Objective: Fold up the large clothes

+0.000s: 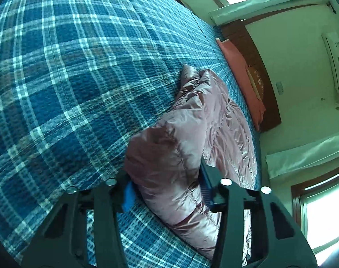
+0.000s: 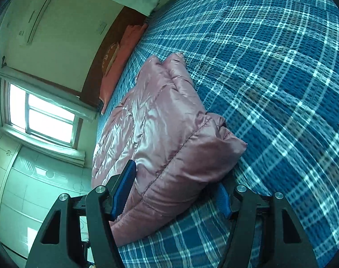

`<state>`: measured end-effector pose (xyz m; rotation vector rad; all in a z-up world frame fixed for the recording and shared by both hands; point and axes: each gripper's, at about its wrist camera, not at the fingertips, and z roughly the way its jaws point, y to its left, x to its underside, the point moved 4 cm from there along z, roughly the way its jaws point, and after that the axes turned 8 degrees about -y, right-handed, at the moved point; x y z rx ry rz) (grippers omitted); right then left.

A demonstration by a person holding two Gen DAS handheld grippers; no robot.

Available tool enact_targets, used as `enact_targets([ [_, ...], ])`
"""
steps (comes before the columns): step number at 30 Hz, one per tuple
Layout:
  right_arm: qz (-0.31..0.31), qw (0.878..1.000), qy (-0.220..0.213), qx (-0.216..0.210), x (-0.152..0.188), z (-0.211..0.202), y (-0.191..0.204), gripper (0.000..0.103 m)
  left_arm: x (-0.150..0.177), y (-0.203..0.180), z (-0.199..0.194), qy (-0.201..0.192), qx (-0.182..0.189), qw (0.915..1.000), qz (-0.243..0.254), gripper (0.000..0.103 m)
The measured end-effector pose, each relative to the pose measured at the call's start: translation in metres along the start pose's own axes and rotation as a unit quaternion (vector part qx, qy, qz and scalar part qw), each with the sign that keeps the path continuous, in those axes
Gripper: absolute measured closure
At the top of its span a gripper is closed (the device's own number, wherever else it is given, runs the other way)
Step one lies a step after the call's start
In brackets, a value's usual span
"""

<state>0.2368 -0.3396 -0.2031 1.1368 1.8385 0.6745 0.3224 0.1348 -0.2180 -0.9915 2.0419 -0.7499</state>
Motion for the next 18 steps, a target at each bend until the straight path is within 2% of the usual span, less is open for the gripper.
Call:
enact_targets([
  [6, 0.006, 1.000, 0.000, 0.012, 0.000, -0.006, 0.002, 0.040, 0.000, 0.000, -0.002, 0.002, -0.001, 0.9999, 0.014, 0.060],
  [9, 0.006, 1.000, -0.015, 0.024, 0.008, -0.017, -0.004, 0.039, 0.004, 0.009, -0.012, 0.002, 0.010, 0.9999, -0.001, 0.049],
  [11, 0.019, 0.999, -0.019, 0.021, 0.008, -0.015, -0.009, 0.039, 0.009, 0.005, -0.014, 0.001, 0.013, 0.9999, 0.006, 0.038],
  [13, 0.023, 0.999, -0.032, 0.019, 0.003, -0.014, -0.009, 0.038, 0.011, -0.002, -0.012, 0.003, 0.007, 0.9998, 0.019, 0.033],
  [14, 0.020, 0.999, -0.035, 0.017, 0.001, -0.011, -0.006, 0.034, 0.013, -0.006, -0.010, 0.007, 0.006, 0.9998, 0.019, 0.030],
  [18, 0.003, 1.000, -0.029, 0.009, 0.000, 0.001, 0.003, 0.033, 0.015, -0.008, -0.003, 0.015, 0.006, 0.9998, 0.010, 0.030],
])
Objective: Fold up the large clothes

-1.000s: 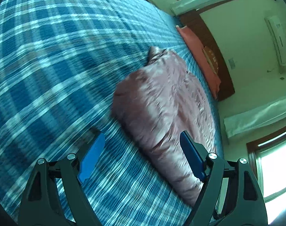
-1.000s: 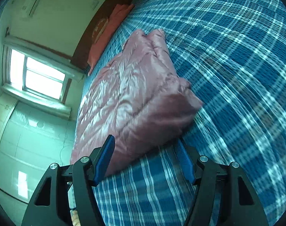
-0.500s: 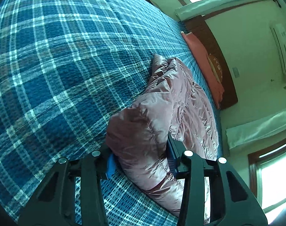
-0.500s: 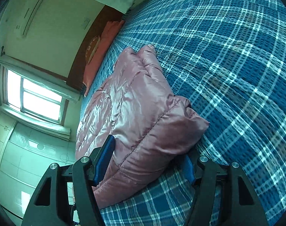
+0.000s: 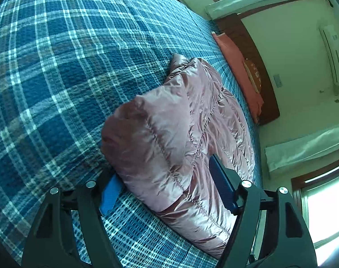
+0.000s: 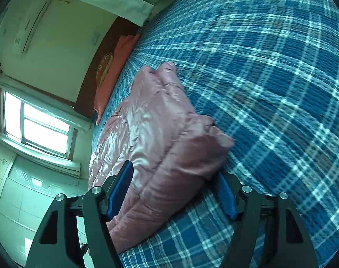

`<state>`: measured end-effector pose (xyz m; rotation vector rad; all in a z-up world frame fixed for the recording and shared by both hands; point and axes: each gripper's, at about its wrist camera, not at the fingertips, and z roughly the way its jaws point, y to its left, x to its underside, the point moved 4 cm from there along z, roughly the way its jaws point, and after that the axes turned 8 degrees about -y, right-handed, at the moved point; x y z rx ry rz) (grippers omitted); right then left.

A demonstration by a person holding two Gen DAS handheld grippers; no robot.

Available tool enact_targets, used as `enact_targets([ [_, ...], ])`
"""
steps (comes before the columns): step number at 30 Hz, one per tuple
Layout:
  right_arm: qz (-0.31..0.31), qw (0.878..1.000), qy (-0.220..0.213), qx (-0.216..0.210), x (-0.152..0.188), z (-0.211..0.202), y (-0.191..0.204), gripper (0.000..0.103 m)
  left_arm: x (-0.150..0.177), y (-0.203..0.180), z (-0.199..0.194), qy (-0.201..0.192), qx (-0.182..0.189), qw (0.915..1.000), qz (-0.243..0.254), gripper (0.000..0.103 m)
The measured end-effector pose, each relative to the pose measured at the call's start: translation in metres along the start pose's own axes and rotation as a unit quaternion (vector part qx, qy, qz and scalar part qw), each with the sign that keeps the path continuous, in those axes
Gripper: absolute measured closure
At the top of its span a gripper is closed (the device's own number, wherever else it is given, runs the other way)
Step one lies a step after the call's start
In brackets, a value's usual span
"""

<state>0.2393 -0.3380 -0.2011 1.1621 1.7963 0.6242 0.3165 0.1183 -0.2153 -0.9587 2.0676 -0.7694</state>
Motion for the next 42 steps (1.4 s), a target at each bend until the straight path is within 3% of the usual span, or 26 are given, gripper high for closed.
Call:
enact_targets([
  [2, -0.015, 1.000, 0.004, 0.002, 0.002, 0.005, 0.004, 0.033, 0.001, -0.001, 0.002, -0.001, -0.001, 1.0000, 0.002, 0.030],
  [6, 0.037, 0.999, -0.021, -0.007, -0.012, 0.010, -0.009, 0.036, 0.000, -0.007, 0.011, -0.001, -0.007, 0.9999, 0.009, 0.030],
  [9, 0.019, 1.000, -0.019, 0.004, -0.014, 0.015, -0.004, 0.043, -0.004, -0.010, 0.016, -0.002, -0.017, 0.9998, 0.010, 0.037],
  [11, 0.009, 1.000, -0.017, 0.009, -0.013, 0.018, -0.003, 0.056, -0.006, -0.013, 0.019, -0.003, -0.024, 0.9996, 0.014, 0.046],
  [14, 0.011, 1.000, -0.013, 0.001, -0.013, 0.020, -0.006, 0.068, -0.005, -0.016, 0.024, 0.004, -0.021, 0.9994, 0.028, 0.068],
  [17, 0.006, 1.000, -0.007, -0.008, -0.012, 0.017, -0.005, 0.079, -0.004, -0.021, 0.026, 0.006, -0.013, 0.9992, 0.038, 0.082],
  [20, 0.001, 1.000, -0.007, -0.016, -0.011, 0.011, 0.001, 0.084, -0.004, -0.028, 0.023, 0.005, -0.008, 0.9987, 0.050, 0.088],
  [27, -0.005, 1.000, 0.009, -0.021, -0.004, -0.015, -0.003, 0.085, -0.004, -0.022, -0.001, 0.018, 0.000, 0.9987, 0.048, 0.089],
  [42, -0.009, 0.999, 0.049, -0.022, 0.050, -0.111, -0.047, 0.085, 0.034, 0.047, -0.106, 0.030, -0.012, 0.9989, 0.035, 0.089],
])
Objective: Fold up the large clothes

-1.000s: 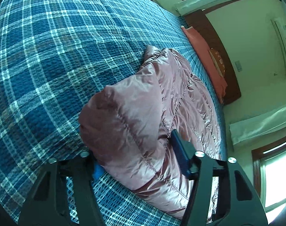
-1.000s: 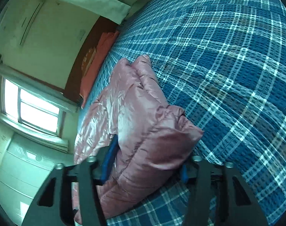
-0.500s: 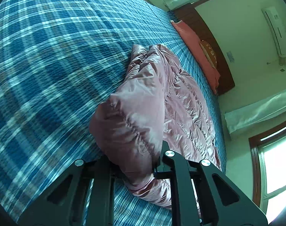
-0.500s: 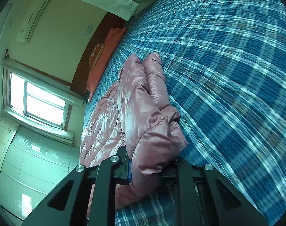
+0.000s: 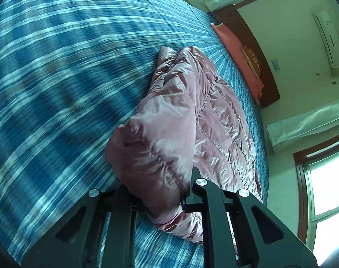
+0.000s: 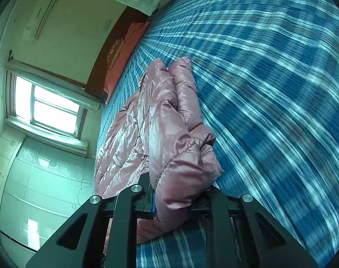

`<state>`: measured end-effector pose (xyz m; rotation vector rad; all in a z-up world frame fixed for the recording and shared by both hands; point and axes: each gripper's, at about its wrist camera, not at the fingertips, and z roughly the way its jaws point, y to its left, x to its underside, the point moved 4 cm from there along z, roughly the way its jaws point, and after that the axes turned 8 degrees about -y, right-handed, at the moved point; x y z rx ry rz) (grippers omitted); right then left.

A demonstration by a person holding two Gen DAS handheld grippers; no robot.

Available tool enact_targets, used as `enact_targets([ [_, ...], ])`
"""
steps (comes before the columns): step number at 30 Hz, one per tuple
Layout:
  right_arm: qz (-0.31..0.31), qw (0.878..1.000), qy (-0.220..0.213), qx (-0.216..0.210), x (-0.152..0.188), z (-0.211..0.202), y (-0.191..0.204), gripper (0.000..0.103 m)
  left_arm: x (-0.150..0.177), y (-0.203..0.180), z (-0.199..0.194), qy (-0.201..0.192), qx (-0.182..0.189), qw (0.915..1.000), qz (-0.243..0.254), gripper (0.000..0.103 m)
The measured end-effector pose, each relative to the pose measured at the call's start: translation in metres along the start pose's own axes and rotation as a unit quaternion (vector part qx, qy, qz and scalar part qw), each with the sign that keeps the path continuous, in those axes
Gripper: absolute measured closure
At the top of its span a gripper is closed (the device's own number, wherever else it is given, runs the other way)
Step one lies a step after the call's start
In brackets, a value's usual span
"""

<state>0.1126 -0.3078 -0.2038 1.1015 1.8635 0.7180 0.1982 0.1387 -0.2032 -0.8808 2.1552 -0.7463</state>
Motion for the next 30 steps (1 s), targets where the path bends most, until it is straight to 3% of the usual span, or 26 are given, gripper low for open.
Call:
enact_targets([
  [13, -0.001, 1.000, 0.003, -0.008, 0.019, -0.019, -0.015, 0.085, 0.012, 0.022, -0.016, -0.003, 0.005, 0.9997, 0.023, 0.087],
  [18, 0.001, 1.000, 0.006, -0.007, 0.021, -0.028, -0.021, 0.077, 0.009, 0.032, -0.023, -0.004, 0.000, 0.9998, 0.018, 0.066],
  [20, 0.008, 1.000, 0.003, -0.004, 0.019, -0.036, -0.027, 0.067, 0.005, 0.039, -0.029, -0.008, -0.008, 0.9999, 0.011, 0.053],
  [23, 0.012, 1.000, -0.007, 0.002, 0.015, -0.047, -0.035, 0.057, -0.001, 0.049, -0.042, -0.020, -0.016, 0.9997, 0.004, 0.045],
  [30, 0.023, 0.999, -0.033, 0.023, 0.000, -0.076, -0.057, 0.056, -0.021, 0.067, -0.069, -0.052, -0.047, 0.9972, 0.025, 0.043],
])
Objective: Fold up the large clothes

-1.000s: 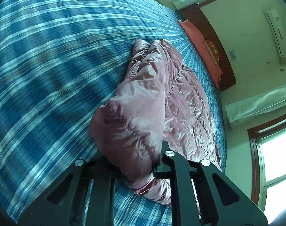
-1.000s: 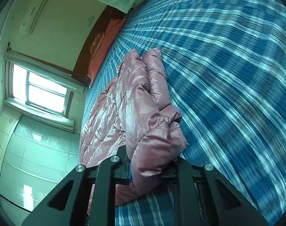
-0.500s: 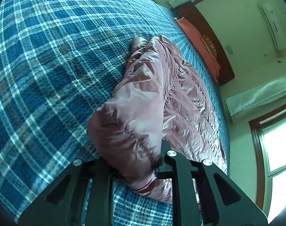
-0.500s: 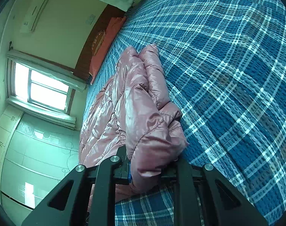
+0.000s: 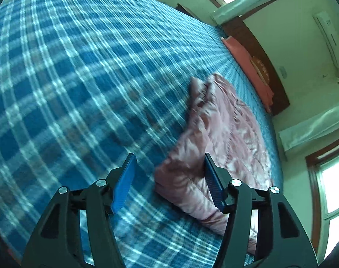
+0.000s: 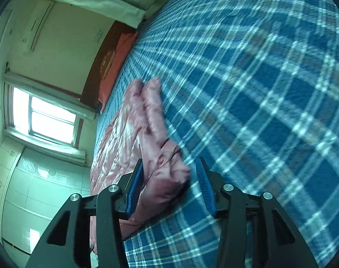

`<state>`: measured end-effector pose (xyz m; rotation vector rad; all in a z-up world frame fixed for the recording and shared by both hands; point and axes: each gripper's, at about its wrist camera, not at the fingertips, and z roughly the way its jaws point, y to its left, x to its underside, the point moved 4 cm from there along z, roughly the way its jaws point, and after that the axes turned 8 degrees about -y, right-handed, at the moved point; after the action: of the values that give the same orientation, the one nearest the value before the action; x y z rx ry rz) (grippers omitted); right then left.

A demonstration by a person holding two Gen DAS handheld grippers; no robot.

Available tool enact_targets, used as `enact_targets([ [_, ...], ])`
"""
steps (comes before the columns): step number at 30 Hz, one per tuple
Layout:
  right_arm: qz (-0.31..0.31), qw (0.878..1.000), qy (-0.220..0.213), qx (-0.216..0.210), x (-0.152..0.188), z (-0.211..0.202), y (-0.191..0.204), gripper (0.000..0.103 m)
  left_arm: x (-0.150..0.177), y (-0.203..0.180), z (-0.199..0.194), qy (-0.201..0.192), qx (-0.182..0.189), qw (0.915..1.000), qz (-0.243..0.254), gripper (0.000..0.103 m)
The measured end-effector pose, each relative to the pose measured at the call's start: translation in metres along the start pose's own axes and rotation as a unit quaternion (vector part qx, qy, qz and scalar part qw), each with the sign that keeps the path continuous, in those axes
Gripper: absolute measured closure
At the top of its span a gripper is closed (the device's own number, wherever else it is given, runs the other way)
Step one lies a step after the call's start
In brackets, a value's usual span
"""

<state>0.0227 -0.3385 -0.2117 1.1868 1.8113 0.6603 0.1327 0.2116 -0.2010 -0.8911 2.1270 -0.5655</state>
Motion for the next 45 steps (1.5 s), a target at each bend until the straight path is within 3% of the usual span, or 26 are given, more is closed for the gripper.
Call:
enact_targets([
  [2, -0.013, 1.000, -0.009, 0.012, -0.005, -0.007, 0.000, 0.056, -0.005, 0.001, -0.005, -0.009, -0.008, 0.9999, 0.009, 0.043],
  [5, -0.055, 0.997, -0.022, 0.044, -0.012, -0.014, 0.010, 0.056, -0.013, -0.012, -0.011, -0.029, -0.032, 0.9972, 0.061, 0.043],
  [9, -0.136, 0.986, -0.035, 0.085, -0.016, -0.018, 0.043, 0.056, -0.021, -0.032, -0.010, -0.039, -0.075, 0.9872, 0.135, 0.043],
  [12, -0.199, 0.975, -0.043, 0.092, -0.010, -0.018, 0.075, 0.056, -0.031, -0.049, -0.021, -0.074, -0.089, 0.9782, 0.172, 0.043],
  [14, -0.234, 0.967, -0.041, 0.090, -0.002, -0.013, 0.095, 0.056, -0.032, -0.069, -0.030, -0.098, -0.084, 0.9696, 0.208, 0.043],
  [17, -0.316, 0.945, -0.020, 0.086, 0.025, 0.010, 0.136, 0.056, -0.017, -0.110, -0.030, -0.108, -0.067, 0.9527, 0.276, 0.043],
  [24, -0.422, 0.904, 0.038, 0.063, 0.081, 0.075, 0.209, 0.056, 0.034, -0.188, 0.031, -0.042, -0.060, 0.9214, 0.382, 0.043],
  [27, -0.457, 0.886, 0.042, 0.066, 0.103, 0.104, 0.232, 0.056, 0.057, -0.206, 0.055, -0.044, -0.082, 0.9010, 0.424, 0.043],
  [30, -0.473, 0.876, 0.058, 0.074, 0.120, 0.124, 0.237, 0.056, 0.072, -0.206, 0.078, -0.027, -0.104, 0.8892, 0.445, 0.043],
  [35, -0.493, 0.857, 0.097, 0.111, 0.142, 0.157, 0.216, 0.056, 0.083, -0.185, 0.103, 0.021, -0.123, 0.8932, 0.432, 0.044],
  [42, -0.489, 0.858, 0.101, 0.118, 0.147, 0.170, 0.202, 0.056, 0.091, -0.176, 0.111, 0.017, -0.128, 0.8853, 0.447, 0.044],
  [45, -0.479, 0.865, 0.105, 0.109, 0.139, 0.162, 0.212, 0.056, 0.088, -0.185, 0.098, 0.024, -0.122, 0.8823, 0.454, 0.056],
])
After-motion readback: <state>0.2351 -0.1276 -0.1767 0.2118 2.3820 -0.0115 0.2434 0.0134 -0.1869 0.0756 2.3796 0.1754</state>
